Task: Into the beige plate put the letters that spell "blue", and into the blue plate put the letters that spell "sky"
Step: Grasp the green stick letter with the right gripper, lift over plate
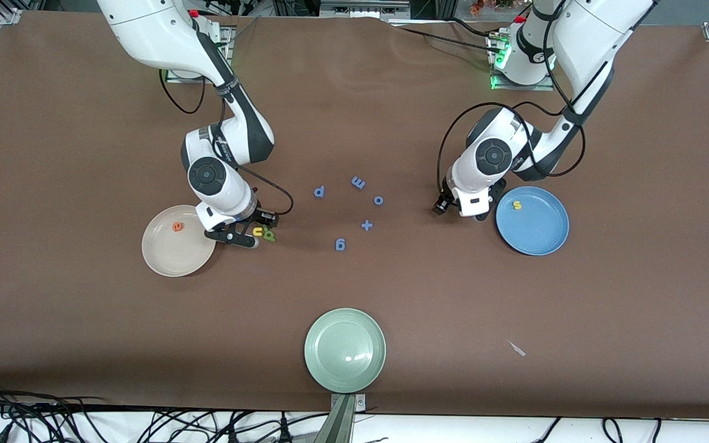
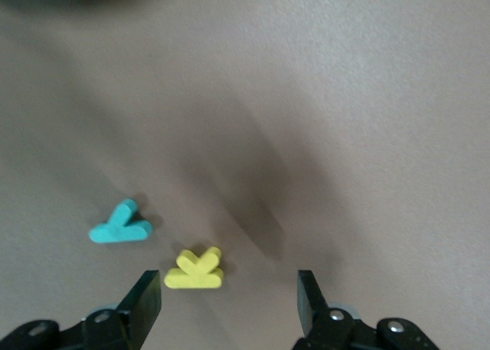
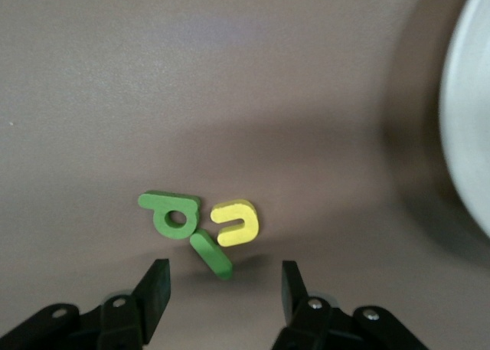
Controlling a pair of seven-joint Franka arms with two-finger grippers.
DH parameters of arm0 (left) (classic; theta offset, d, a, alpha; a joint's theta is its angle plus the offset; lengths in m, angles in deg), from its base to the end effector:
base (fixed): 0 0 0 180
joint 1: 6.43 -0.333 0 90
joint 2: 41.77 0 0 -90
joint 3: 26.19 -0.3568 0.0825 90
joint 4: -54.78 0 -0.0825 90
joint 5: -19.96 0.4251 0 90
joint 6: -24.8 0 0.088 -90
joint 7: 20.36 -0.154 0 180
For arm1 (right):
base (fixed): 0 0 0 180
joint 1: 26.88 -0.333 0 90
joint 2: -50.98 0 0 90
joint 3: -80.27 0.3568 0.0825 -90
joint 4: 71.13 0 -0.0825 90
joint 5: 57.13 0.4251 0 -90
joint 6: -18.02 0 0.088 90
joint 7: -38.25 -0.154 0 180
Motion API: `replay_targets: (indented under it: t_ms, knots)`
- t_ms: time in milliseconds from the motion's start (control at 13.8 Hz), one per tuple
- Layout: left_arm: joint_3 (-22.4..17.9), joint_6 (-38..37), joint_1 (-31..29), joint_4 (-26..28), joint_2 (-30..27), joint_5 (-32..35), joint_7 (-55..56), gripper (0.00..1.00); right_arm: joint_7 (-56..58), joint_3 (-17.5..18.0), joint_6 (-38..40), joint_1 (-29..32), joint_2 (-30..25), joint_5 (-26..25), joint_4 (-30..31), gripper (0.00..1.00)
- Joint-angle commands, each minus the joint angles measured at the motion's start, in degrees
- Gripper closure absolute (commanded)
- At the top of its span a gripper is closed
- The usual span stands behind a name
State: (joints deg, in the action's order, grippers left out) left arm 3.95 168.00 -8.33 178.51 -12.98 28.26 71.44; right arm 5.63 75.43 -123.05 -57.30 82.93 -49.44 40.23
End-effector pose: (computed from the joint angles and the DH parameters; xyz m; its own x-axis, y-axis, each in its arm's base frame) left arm 0.5138 -0.2898 0.1401 0.5002 0.8501 -0.1650 0.8519 -0.5172 -0.0820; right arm 0.5949 0.2890 0.1444 0.9754 -0.2147 -0.0504 -0.2155 -0.9765 -0.0102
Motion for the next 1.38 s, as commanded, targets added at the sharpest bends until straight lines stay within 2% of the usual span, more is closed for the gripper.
replay_targets:
  t_ms: [0, 145, 217, 507, 724, 941, 1158, 1303]
  knots:
    - [0.09, 4.62, -0.03, 2.21, 0.12, -1.62, 1.01, 0.20, -0.25, 0.44, -1.92, -0.17, 0.57, 1.00, 0.79, 0.37]
    - [0.00, 4.46, -0.03, 2.39, -0.32, -1.53, 1.45, 0.20, -0.17, 0.44, -1.92, -0.17, 0.57, 1.00, 0.96, 0.38]
    - [-0.08, 4.46, -0.03, 2.57, -0.58, -1.27, 1.80, 0.21, -0.17, 0.44, -2.01, -0.17, 0.57, 1.00, 1.22, 0.43]
    - [-0.26, 4.63, 0.15, 4.41, -1.90, -0.91, 3.03, 0.22, 0.71, 0.44, -2.01, -0.08, 0.57, 1.00, 1.23, 0.70]
    - [-0.17, 4.63, 0.24, 4.85, -2.43, -0.30, 5.06, 0.23, 1.06, 0.36, -1.83, -0.08, 0.57, 1.00, 1.14, 0.76]
    - [-0.17, 4.72, 0.15, 5.56, -2.25, 3.99, 8.29, 0.23, 1.41, 0.27, -1.75, 0.09, 0.48, 0.83, 0.70, 0.76]
    - [-0.17, 4.89, -0.38, 5.56, -2.16, 4.89, 9.88, 0.25, 3.08, 0.01, -1.57, 0.36, 0.22, 0.83, 0.61, 0.83]
    - [-0.08, 5.16, -0.47, 5.47, -2.16, 4.89, 11.47, 0.31, 3.87, 0.01, -1.48, 0.36, 0.04, 0.83, 0.61, 0.88]
